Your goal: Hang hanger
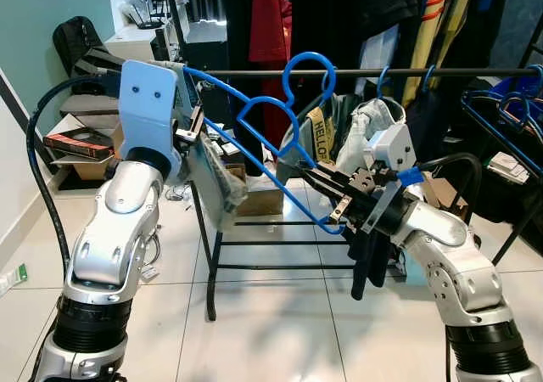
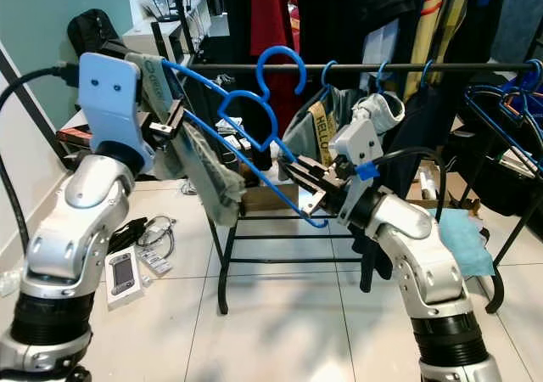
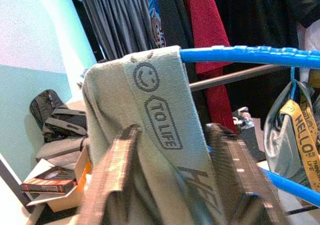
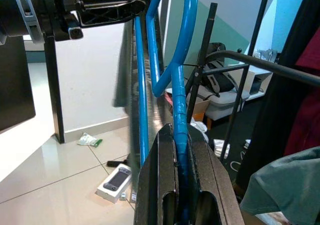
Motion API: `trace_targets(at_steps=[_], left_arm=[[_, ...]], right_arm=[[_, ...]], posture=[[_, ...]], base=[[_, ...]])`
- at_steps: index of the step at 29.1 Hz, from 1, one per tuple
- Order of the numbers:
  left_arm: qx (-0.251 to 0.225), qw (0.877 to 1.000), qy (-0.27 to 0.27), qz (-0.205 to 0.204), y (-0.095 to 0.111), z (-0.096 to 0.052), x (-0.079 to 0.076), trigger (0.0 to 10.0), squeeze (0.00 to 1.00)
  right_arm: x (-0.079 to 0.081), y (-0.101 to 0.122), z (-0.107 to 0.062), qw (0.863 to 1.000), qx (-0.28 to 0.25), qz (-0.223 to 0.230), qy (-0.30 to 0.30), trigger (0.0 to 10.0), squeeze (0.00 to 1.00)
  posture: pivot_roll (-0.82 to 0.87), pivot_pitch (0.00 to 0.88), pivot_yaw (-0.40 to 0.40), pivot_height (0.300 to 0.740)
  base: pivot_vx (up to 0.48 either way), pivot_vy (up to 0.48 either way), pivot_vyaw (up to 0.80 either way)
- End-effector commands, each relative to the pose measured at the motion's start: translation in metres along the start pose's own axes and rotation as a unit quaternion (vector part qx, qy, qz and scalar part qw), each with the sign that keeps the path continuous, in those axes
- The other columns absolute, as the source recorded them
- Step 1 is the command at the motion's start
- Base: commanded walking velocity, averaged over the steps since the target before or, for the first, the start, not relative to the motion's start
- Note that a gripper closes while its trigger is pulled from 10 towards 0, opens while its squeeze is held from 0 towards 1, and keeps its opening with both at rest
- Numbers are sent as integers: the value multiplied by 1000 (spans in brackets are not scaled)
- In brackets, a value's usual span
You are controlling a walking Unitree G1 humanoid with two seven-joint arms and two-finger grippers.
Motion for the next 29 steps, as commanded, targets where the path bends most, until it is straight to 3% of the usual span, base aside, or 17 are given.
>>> trace_targets(at_steps=[1,18,25,29], left_arm=[[9,1000,12,22,-4,0,6,0,0],[14,999,38,31,-3,3,18,0,0],[-19,1000,11,14,10,4,8,0,0],[-40,999,-25,9,18,2,-6,0,0]], right_arm=[[4,5,1,1000,-16,4,9,10000,0],[10,2,1,1000,-8,5,19,10000,0],[11,-17,3,999,40,-18,17,10000,0],[13,-25,3,998,59,-25,18,10000,0]], posture=[[-54,0,34,740],[-56,0,35,740],[-53,0,34,740],[-47,0,34,740]], base=[[0,0,0],[0,0,0],[0,0,0],[0,0,0]])
Point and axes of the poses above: a point about 5 cm out from each wrist's last joint towards the gripper, its own z axis pointing out of the wrist towards the gripper, its own y axis along the axis of the wrist's last joint, x = y × z, the point moved 5 cm from there along z, pointing out of the wrist towards the gripper, and after that the axes turned 4 degrees about z, right-handed, at the moved point
